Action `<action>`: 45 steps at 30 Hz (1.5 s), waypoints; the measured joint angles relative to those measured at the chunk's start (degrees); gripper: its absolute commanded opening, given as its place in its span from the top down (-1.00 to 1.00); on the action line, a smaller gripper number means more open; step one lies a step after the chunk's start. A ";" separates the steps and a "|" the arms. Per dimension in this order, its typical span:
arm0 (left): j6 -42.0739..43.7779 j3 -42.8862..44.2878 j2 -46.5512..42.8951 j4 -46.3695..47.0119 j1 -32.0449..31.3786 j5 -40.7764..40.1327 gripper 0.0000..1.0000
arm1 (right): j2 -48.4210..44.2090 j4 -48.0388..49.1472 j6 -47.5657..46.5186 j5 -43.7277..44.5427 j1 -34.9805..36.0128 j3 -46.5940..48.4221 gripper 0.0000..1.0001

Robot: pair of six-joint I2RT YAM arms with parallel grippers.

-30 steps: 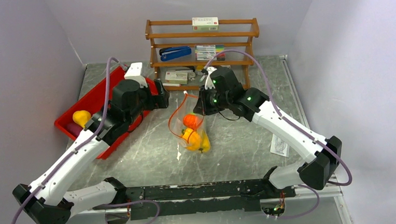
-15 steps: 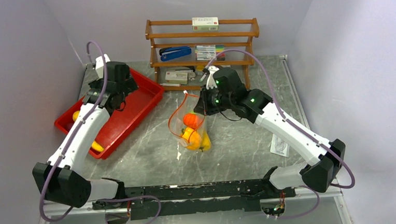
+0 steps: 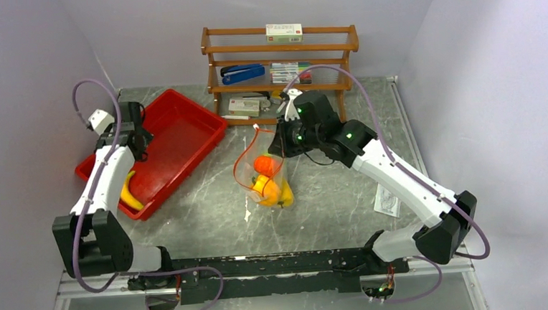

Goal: Place the food in the zip-top bag and seal the zipper
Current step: Pick up the fake fruit from the bin.

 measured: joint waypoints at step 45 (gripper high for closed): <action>27.71 -4.28 18.78 5.29 14.95 10.86 -0.69 | 1.29 -1.42 -2.03 0.83 0.00 2.89 1.00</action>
